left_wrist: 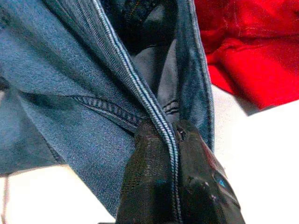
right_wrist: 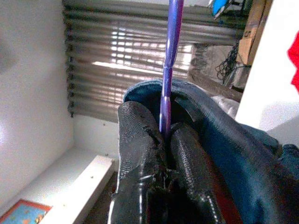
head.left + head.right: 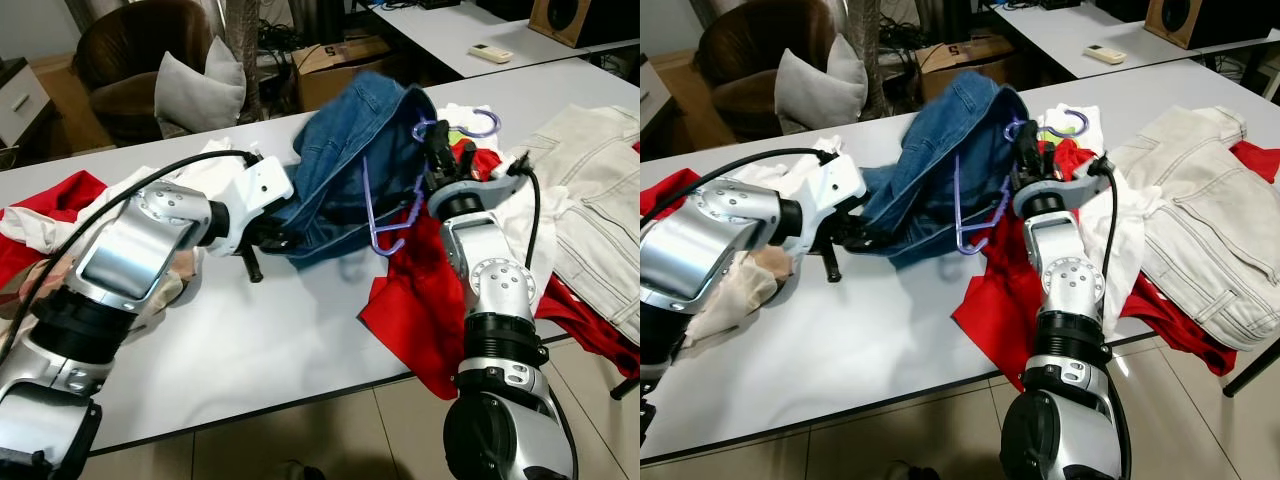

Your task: Hang hanger

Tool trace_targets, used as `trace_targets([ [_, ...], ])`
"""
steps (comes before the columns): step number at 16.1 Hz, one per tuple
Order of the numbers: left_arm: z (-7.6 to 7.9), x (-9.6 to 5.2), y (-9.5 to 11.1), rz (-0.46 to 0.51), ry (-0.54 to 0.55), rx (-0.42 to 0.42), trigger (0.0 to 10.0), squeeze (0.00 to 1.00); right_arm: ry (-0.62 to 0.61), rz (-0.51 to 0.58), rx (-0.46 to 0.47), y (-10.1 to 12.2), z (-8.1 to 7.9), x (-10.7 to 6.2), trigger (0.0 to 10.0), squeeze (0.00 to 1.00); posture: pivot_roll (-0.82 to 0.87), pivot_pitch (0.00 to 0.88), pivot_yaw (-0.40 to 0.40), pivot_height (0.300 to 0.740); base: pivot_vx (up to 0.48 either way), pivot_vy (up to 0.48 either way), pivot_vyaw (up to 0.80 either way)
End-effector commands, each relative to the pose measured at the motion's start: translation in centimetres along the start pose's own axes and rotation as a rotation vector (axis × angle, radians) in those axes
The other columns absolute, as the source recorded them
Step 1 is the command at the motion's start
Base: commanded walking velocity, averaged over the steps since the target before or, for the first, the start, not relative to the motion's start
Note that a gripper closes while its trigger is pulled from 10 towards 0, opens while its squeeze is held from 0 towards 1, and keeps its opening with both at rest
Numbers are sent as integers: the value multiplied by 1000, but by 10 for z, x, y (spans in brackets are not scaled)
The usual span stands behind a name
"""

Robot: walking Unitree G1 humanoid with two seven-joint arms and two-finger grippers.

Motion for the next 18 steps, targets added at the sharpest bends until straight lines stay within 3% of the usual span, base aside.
trace_targets([
  [1, 6, 1, -7, -25, -47, -12, 0, 0, 50, 70, 27, 7, -16, 7, 10000, 0, -42, 0, 163, 719, 0, 0, 0],
  [2, 17, 0, 7, 66, -120, -69, 0, 0, 36, 52, -20, 3, -14, 8, 10000, 0, -40, 0, 163, 719, 0, 0, 0],
  [4, 37, -2, 30, 199, -276, -99, 0, 0, 17, 31, -64, -6, -13, 11, 10000, 0, -36, 0, 161, 719, 0, 0, 0],
  [6, 60, -3, 32, 191, -430, -76, 0, 0, 3, 34, -44, -11, -13, 13, 10000, 0, -30, 0, 161, 719, 0, 0, 0],
  [8, 65, -1, 27, 166, -453, -67, 0, 0, 1, 35, -38, -12, -13, 14, 10000, 0, -30, 0, 163, 719, 0, 0, 0],
  [9, 68, 0, 35, 214, -459, -128, 0, 0, -10, 36, -53, -14, -12, 14, 10000, 0, -31, 0, 164, 719, 0, 0, 0],
  [11, 69, -1, 37, 214, -472, -139, 0, 0, -16, 39, -36, -16, -11, 15, 10000, 0, -29, 0, 164, 719, 0, 0, 0],
  [12, 67, 5, 24, 131, -414, -90, 0, 0, -16, 52, 21, -16, -12, 15, 10000, 0, -30, 0, 165, 719, 0, 0, 0],
  [13, 66, 7, 20, 115, -396, -76, 0, 0, -15, 55, 34, -16, -12, 15, 10000, 0, -30, 0, 165, 719, 0, 0, 0],
  [15, 64, 12, 26, 154, -368, -116, 0, 0, -13, 49, 12, -16, -12, 16, 10000, 0, -31, 0, 164, 719, 0, 0, 0],
  [17, 69, 12, 40, 222, -406, -158, 0, 0, -17, 47, 2, -17, -11, 17, 10000, 0, -28, 0, 160, 719, 0, 0, 0],
  [18, 78, 11, 47, 254, -479, -176, 0, 0, -21, 42, -4, -20, -11, 18, 10000, 0, -28, 0, 159, 719, 0, 0, 0],
])
Point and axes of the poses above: a point about 5 cm out from each wrist's last joint towards the gripper, its own x axis pointing out of the wrist towards the gripper, its own y axis along the axis of the wrist's last joint, z = x × y, the point moved 1 cm from there along x, pointing out of the wrist towards the gripper, and after that the axes turned 1 degree about -x, right-handed, at the moved point
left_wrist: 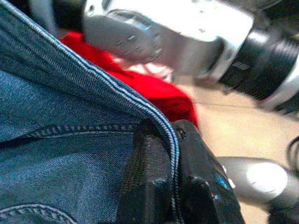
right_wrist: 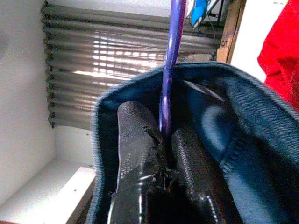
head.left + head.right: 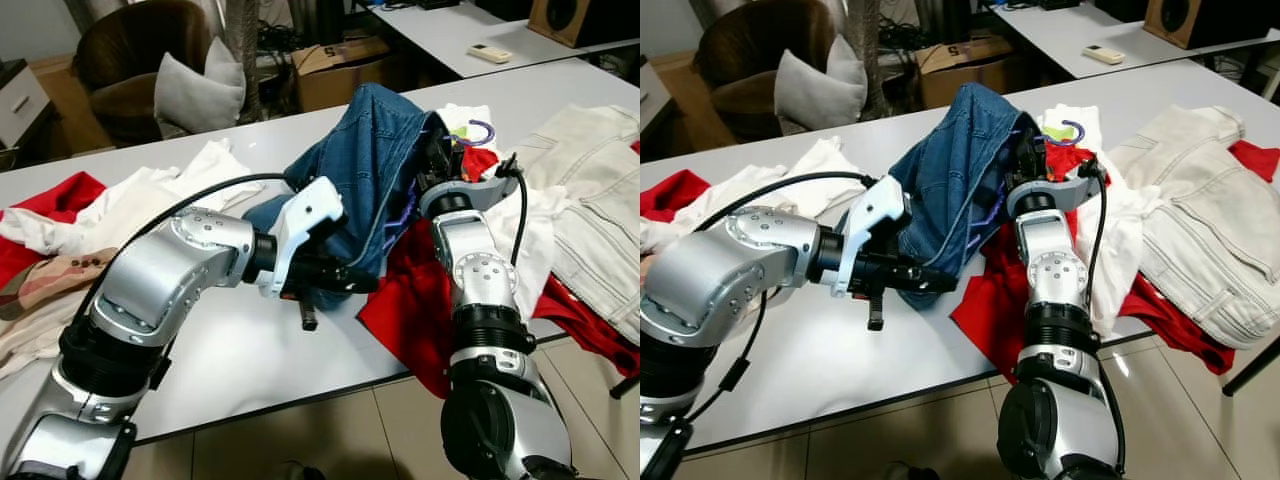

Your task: Hang hanger

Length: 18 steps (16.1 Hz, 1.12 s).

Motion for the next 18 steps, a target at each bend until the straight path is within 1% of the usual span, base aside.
trace_targets([
  [1, 12, 4, 6, 20, -90, 17, 0, 0, 53, -2, 17, -13, -19, 7, 10000, 0, -28, 0, 159, 719, 0, 0, 0],
  [2, 11, 5, 10, 47, -80, 11, 0, 0, 55, -12, -4, -14, -19, 7, 10000, 0, -28, 0, 159, 719, 0, 0, 0],
  [3, 6, 5, 19, 107, -43, 2, 0, 0, 53, -36, -51, -18, -18, 5, 10000, 0, -31, 0, 156, 719, 0, 0, 0],
  [5, -10, 1, 35, 211, 74, -24, 0, 0, 50, -92, -150, -27, -15, 1, 10000, 0, -34, 0, 156, 719, 0, 0, 0],
  [6, -25, -5, 48, 284, 184, -50, 0, 0, 58, -144, -241, -36, -15, -3, 10000, 0, -38, 0, 156, 719, 0, 0, 0],
  [7, -38, -12, 55, 321, 285, -53, 0, 0, 75, -188, -338, -42, -19, -8, 10000, 0, -38, 0, 156, 719, 0, 0, 0],
  [8, -43, -16, 58, 331, 336, -47, 0, 0, 88, -203, -390, -44, -22, -11, 10000, 0, -38, 0, 156, 719, 0, 0, 0],
  [9, -53, -27, 59, 359, 435, -72, 0, 0, 105, -235, -464, -44, -29, -21, 10000, 0, -63, 0, 155, 719, 0, 0, 0],
  [10, -54, -29, 59, 367, 452, -81, 0, 0, 90, -260, -488, -44, -27, -25, 10000, 0, -78, 0, 155, 719, 0, 0, 0],
  [11, -55, -31, 58, 372, 469, -93, 0, 0, 62, -312, -566, -45, -21, -32, 10000, 0, -81, 0, 152, 719, 0, 0, 0],
  [12, -54, -31, 57, 371, 472, -94, 0, 0, 74, -338, -543, -45, -22, -39, 10000, 0, -84, 0, 148, 719, 0, 0, 0],
  [13, -42, -28, 58, 389, 379, -63, 0, 0, 40, -322, -461, -37, -16, -44, 10000, 0, -99, 0, 141, 719, 0, 0, 0],
  [14, -33, -26, 59, 394, 323, -52, 0, 0, -1, -346, -612, -32, -4, -48, 10000, 0, -108, 0, 137, 719, 0, 0, 0],
  [15, -33, -26, 59, 396, 343, -39, 314, 0, 44, -333, -491, -28, -16, -51, 10000, 0, -106, 0, 129, 719, 0, 0, 0],
  [16, -38, -29, 61, 415, 390, -42, 0, 0, 36, -317, -493, -22, -19, -52, 10000, 0, -111, 0, 126, 719, 0, 0, 0],
  [17, -42, -35, 65, 451, 414, -65, 0, 0, -60, -328, -680, -16, -2, -53, 10000, 0, -117, 0, 126, 719, 0, 0, 0],
  [18, -37, -36, 69, 459, 376, -57, 0, 0, -22, -318, -539, -18, -7, -53, 10000, 0, -110, 0, 122, 719, 0, 0, 0],
])
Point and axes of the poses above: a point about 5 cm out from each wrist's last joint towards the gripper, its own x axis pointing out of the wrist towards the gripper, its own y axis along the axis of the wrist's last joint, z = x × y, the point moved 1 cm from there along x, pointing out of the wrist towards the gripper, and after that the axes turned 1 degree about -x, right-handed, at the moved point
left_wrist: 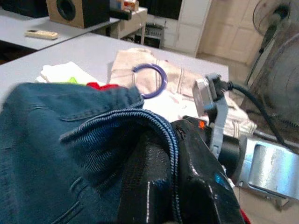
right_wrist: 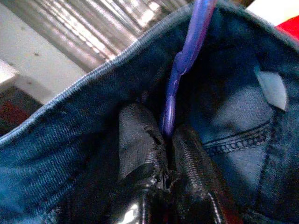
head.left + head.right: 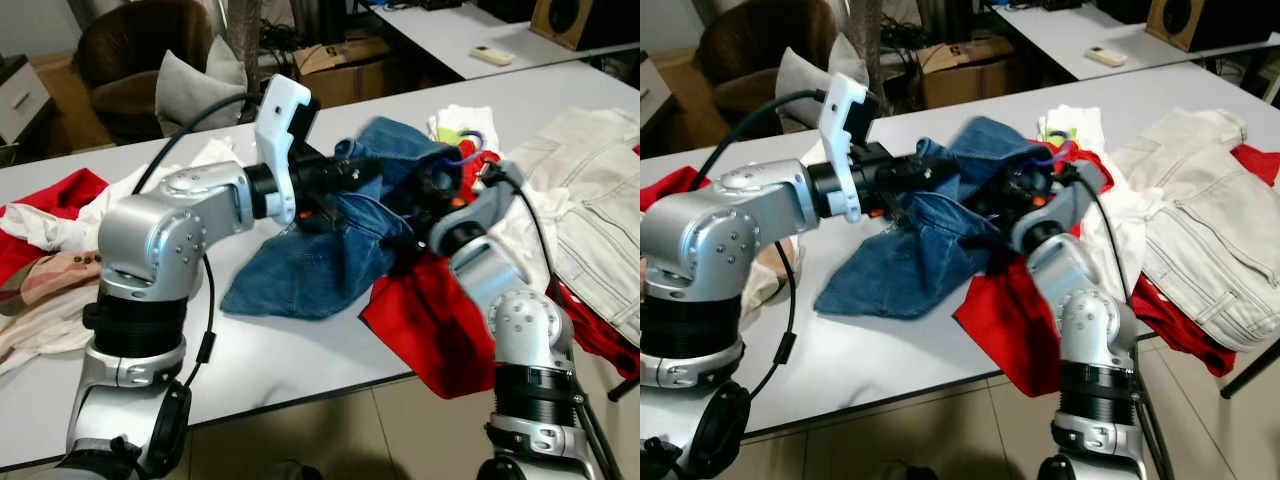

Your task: Hang hanger

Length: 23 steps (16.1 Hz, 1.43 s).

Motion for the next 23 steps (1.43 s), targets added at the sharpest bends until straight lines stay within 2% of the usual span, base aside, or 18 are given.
trace_targets([
  [1, 1, -5, 21, 67, 10, 46, 0, 0, 64, -57, 51, -13, -12, 1, 10000, 0, -110, 0, 122, 719, 0, 0, 0],
  [2, 15, -8, 17, 19, -95, 57, 0, 0, 62, -56, 21, -13, -13, 2, 10000, 0, -107, 0, 117, 719, 0, 0, 0],
  [3, 28, -10, 8, -56, -174, 79, 745, 0, 57, -55, 11, -14, -14, 6, 10000, 0, -107, 0, 117, 719, 0, 0, 0],
  [4, 30, -7, 1, -83, -155, 86, 706, 0, 72, -52, 38, -14, -19, 9, 10000, 0, -97, 0, 114, 719, 0, 0, 0],
  [5, 28, 0, -3, -81, -105, 73, 0, 0, 93, -53, 62, -15, -25, 13, 10000, 0, -92, 0, 111, 719, 0, 0, 0],
  [7, 30, 7, -3, -63, -93, 66, 0, 0, 110, -60, 72, -18, -30, 16, 10000, 0, -92, 0, 112, 719, 0, 0, 0],
  [8, 34, 4, -4, -98, -117, 80, 3922, 0, 125, -39, 125, -15, -32, 17, 10000, 0, -88, 0, 115, 719, 0, 0, 0],
  [9, 32, 3, -5, -114, -104, 100, 10000, 0, 127, -31, 135, -14, -32, 17, 10000, 0, -89, 0, 119, 719, 0, 0, 0],
  [10, 24, -1, -8, -137, -76, 79, 10000, 980, 125, -21, 143, -12, -30, 17, 10000, 0, -89, 0, 119, 719, 0, 0, 0],
  [11, 14, -5, -8, -153, -29, 95, 10000, 1000, 122, -16, 139, -10, -28, 16, 10000, 0, -93, 0, 125, 719, 0, 0, 0],
  [13, 7, -12, -1, -133, -11, 91, 10000, 1000, 120, -12, 136, -9, -25, 15, 10000, 0, -94, 0, 127, 719, 0, 0, 0],
  [14, 9, -19, 7, -118, -52, 89, 10000, 1000, 111, -16, 121, -8, -21, 15, 10000, 0, -91, 0, 126, 719, 0, 0, 0],
  [16, 15, -25, 11, -117, -126, 77, 10000, 1000, 99, -34, 80, -9, -17, 15, 10000, 0, -89, 0, 125, 719, 0, 0, 0],
  [17, 22, -31, 12, -124, -205, 71, 10000, 1000, 89, -58, 28, -11, -13, 14, 10000, 0, -90, 0, 125, 719, 0, 0, 0],
  [20, 23, -36, 10, -139, -223, 85, 10000, 1000, 128, -48, 59, -8, -16, 13, 10000, 0, -90, 0, 123, 719, 0, 0, 0],
  [23, 7, -30, 17, -74, -96, 100, 10000, 1000, 186, -47, 50, -7, -22, 12, 10000, 0, -97, 0, 126, 719, 0, 0, 0],
])
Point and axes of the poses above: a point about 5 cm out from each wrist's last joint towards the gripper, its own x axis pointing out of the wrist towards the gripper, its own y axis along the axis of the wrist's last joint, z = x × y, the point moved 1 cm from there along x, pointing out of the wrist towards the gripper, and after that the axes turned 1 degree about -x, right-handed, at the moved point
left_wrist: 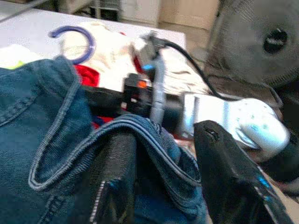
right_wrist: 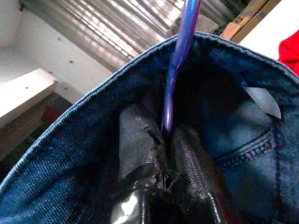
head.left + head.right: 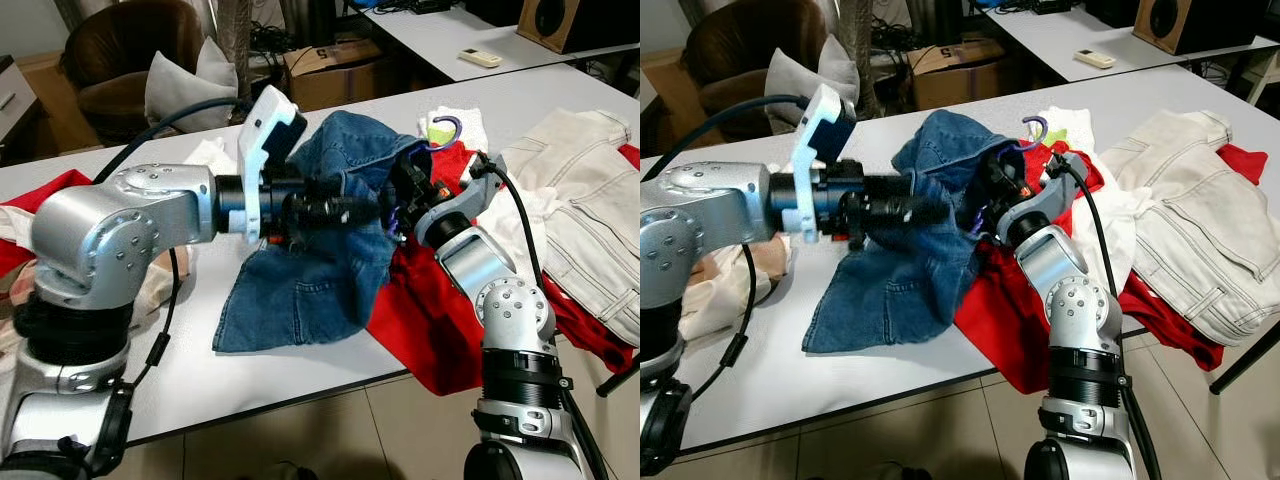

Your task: Hang hanger

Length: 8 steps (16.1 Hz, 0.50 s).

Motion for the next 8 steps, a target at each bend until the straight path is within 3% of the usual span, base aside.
trace_targets([
  [1, -8, -10, 18, 74, 82, 54, 10000, 1000, 54, -29, -9, -5, -8, 1, 10000, 0, -100, 0, 125, 719, 0, 0, 0],
  [3, -7, -13, 37, 217, 41, 22, 10000, 1000, 35, -40, -34, -5, -4, 0, 10000, 0, -100, 0, 124, 719, 0, 0, 0],
  [4, -6, -14, 40, 231, 28, 4, 10000, 1000, 23, -39, -37, -5, -1, 0, 10000, 0, -100, 0, 124, 719, 0, 0, 0],
  [7, -9, -14, 2, -77, 80, 136, 10000, 1000, 11, -43, -40, -6, 1, 0, 10000, 0, -102, 0, 125, 719, 0, 0, 0],
  [8, -10, -15, -7, -136, 73, 149, 10000, 1000, 14, -42, -42, -6, 1, 0, 10000, 0, -102, 0, 125, 719, 0, 0, 0],
])
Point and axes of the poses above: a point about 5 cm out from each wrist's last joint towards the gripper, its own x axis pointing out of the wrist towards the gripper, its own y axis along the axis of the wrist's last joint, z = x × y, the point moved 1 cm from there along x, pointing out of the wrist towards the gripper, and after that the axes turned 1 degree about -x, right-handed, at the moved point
